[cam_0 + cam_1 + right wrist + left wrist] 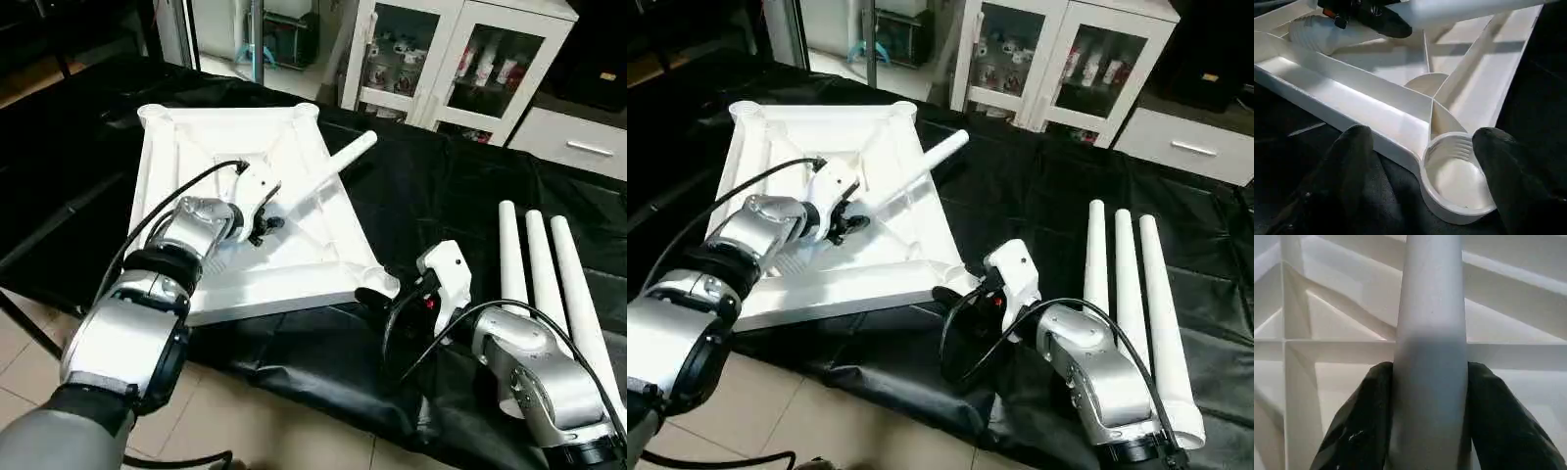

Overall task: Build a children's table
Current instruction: Pick table leg

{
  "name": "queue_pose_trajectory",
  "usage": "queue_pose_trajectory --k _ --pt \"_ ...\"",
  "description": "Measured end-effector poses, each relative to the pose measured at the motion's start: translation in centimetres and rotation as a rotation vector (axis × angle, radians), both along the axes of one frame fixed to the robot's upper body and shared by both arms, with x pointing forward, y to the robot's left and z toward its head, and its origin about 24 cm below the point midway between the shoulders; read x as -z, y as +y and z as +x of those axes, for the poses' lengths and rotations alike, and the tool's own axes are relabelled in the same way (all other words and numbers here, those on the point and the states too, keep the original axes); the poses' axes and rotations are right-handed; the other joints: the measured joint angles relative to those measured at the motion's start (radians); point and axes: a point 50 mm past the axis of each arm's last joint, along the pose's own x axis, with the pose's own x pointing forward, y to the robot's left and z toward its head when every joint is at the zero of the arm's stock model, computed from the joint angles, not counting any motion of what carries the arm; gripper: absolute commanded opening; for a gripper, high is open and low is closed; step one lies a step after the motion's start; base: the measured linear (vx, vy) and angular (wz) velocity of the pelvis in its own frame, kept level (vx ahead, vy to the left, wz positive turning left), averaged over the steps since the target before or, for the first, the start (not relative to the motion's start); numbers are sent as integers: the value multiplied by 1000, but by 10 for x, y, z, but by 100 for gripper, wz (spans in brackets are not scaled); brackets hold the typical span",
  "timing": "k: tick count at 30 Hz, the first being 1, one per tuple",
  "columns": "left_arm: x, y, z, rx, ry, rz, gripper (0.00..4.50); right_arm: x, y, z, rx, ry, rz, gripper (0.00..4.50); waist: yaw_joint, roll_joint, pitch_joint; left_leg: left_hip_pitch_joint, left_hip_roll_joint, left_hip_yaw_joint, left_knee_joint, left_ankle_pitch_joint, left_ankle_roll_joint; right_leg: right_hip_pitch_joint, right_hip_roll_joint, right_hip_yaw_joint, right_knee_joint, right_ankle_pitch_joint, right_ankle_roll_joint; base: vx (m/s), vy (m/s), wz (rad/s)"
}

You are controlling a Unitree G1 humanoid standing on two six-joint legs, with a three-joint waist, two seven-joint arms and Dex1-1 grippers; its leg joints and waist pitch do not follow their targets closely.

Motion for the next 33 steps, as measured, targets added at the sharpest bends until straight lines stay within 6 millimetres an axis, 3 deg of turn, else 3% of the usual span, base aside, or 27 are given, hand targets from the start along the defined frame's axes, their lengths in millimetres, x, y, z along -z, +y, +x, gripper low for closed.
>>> queue_pose_trajectory --k 4,8,11,16,20,22,28,33 --pt "-13 -6 4 -15 -60 -149 196 -23 -1 19 115 -70 162 356 -2 1 3 -1 0 0 1 0 -1 -1 0 0 1 1 -1 0 0 0" --pt "-56 -18 11 21 -176 -433 195 -64 -5 32 127 -121 492 383 3 1 4 -1 0 0 1 1 0 -1 0 0 2 1 -1 0 0 0" --pt "-87 -28 9 100 -224 -582 195 -82 -5 36 91 -126 635 412 9 1 4 0 0 2 1 2 3 -1 -1 0 2 1 -1 0 0 0" --pt "-97 -52 -12 289 -130 -785 195 -101 0 49 41 -116 752 443 11 2 4 1 0 4 1 1 1 -1 -1 1 3 1 -2 0 0 0" --pt "-94 -75 -39 434 -9 -962 195 -107 2 52 0 -71 809 450 12 0 5 0 1 4 1 1 0 -2 -1 0 3 1 -2 0 0 0" --pt "-98 -81 -42 433 -9 -1030 195 -109 2 52 -15 -59 813 450 14 -2 7 0 1 4 1 1 0 -2 -1 0 4 1 -2 0 0 0" --pt "-108 -66 -37 303 -92 -1108 195 -97 1 41 -96 20 765 450 12 -6 9 -1 1 3 1 1 0 -2 -1 0 3 1 -1 0 0 0" --pt "-128 -63 -49 347 -120 -1195 195 -84 5 33 -152 116 722 450 13 -8 10 -3 1 3 1 3 3 -3 -1 0 2 1 -1 0 0 0"
